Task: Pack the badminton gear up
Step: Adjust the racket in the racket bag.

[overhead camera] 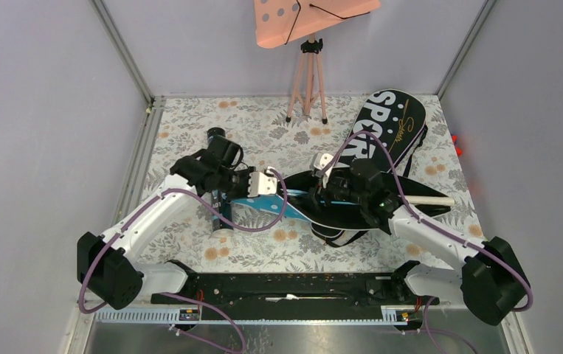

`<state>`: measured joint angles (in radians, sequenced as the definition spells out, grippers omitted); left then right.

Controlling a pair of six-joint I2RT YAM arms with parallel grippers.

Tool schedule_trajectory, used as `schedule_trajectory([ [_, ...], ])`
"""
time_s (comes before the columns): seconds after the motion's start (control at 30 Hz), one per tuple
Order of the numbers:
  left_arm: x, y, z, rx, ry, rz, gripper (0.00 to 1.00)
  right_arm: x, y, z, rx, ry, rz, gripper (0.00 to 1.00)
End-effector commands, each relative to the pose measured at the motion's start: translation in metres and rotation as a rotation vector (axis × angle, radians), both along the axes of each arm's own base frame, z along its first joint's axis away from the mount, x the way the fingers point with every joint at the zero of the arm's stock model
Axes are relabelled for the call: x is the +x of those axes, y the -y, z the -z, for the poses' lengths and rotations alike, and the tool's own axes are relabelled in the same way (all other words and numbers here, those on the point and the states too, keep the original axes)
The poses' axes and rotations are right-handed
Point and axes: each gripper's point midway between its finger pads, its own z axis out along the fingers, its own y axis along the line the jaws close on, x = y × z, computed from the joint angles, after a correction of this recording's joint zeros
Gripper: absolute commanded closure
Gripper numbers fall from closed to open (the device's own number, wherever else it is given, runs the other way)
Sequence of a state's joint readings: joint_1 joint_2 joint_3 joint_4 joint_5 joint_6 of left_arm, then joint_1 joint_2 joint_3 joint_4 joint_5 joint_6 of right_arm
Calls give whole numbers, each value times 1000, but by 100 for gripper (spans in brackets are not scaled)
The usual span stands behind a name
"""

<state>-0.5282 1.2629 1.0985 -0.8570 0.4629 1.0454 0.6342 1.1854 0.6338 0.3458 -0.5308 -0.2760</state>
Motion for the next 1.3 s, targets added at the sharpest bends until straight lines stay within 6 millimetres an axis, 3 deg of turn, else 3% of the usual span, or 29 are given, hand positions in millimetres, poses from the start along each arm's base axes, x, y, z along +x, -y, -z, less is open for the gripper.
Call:
schedule_trajectory([
  [0.0, -10, -5, 1, 11, -53, -24, 100, 2, -8, -12, -44, 101, 13, 31],
  [0.1, -11, -2, 0, 8, -80, -20, 100, 4, -26, -19, -59, 166, -11, 31],
  [0.23, -12, -1, 3, 14, -96, -19, 100, 4, -47, -36, -16, 244, -41, 42],
  [0.33, -11, 0, 4, 17, -101, -19, 100, 0, -58, -46, -3, 259, -77, 41],
  [0.5, -12, -2, 8, 29, -105, -19, 100, -5, -59, -55, 27, 282, -95, 34],
  [0.73, -12, -2, 9, 29, -104, -14, 100, -7, -74, -64, 69, 266, -143, 44],
  [0.9, -7, -4, 12, 54, -102, -29, 100, -18, -77, -83, 129, 263, -182, 54],
  [1.03, -7, -3, 11, 50, -101, -26, 100, -32, -74, -87, 140, 223, -223, 62],
  [1.17, -6, -4, 11, 56, -97, -30, 100, -35, -72, -83, 101, 164, -222, 91],
  [1.23, -2, -7, 12, 70, -79, -39, 100, -31, -65, -81, 60, 122, -174, 100],
  [1.27, 1, -9, 15, 81, -66, -50, 100, -29, -61, -88, 42, 102, -142, 100],
])
